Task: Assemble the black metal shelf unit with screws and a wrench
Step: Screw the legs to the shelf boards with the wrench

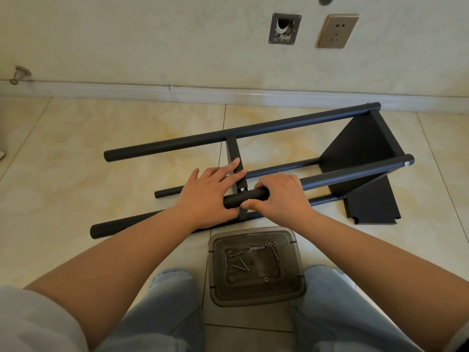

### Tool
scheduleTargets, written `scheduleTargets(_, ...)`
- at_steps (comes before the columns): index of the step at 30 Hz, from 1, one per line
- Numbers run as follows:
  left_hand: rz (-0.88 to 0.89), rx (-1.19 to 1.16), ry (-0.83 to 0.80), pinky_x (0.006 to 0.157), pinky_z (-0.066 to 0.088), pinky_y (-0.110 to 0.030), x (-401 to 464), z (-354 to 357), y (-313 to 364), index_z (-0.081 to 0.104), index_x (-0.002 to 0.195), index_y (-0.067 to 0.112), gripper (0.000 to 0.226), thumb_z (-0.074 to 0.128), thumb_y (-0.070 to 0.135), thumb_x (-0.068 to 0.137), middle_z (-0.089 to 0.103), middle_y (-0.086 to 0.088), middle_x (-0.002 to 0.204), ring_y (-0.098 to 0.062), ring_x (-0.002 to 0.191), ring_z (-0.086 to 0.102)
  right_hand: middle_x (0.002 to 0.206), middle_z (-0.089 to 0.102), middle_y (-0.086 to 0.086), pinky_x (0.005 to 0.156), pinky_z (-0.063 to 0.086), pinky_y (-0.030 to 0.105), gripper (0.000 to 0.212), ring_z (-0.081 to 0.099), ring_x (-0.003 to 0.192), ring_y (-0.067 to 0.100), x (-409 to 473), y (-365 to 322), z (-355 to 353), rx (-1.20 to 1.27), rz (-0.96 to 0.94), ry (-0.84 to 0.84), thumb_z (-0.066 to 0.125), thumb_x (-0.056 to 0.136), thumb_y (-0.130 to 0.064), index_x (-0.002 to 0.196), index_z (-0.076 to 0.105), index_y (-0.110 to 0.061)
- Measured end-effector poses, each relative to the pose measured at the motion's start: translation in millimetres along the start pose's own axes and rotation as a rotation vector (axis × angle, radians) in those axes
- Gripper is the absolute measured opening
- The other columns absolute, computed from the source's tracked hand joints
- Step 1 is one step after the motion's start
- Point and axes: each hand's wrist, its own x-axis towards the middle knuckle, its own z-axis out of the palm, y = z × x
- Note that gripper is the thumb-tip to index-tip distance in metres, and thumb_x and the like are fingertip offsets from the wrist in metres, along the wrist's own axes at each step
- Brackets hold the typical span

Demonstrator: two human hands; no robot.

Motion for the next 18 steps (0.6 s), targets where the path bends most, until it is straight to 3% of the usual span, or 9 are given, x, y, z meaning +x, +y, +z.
scheduleTargets(13,0.032,-0.010,0.014,0.117,0.012,-0.049,0.3,5.4,-2.4,-0.003,0.147,0.044,0.083,0.050,0.056,0.085,-0.013,0.016,0.157,-0.017,0.143,0.010,0.086,0.052,-0.009,0.087,0.033,0.031,0.043,0.047,0.090,0.013,12.5,-0.9,10.1,-0.068,0.034,-0.009,0.047,0.082,-0.068,0.088,0.048,-0.026)
scheduleTargets(18,0.035,-0.030,0.022,0.117,0.014,-0.047,0.3,8.2,-2.2,-0.003,0.148,0.043,0.084,0.051,0.055,0.084,-0.014,0.016,0.157,-0.017,0.143,0.011,0.094,0.057,-0.006,0.088,0.036,0.034,0.051,0.053,0.098,0.017,19.8,-2.5,1.5,-0.148,0.004,-0.100,0.042,0.085,-0.068,0.105,0.057,-0.023)
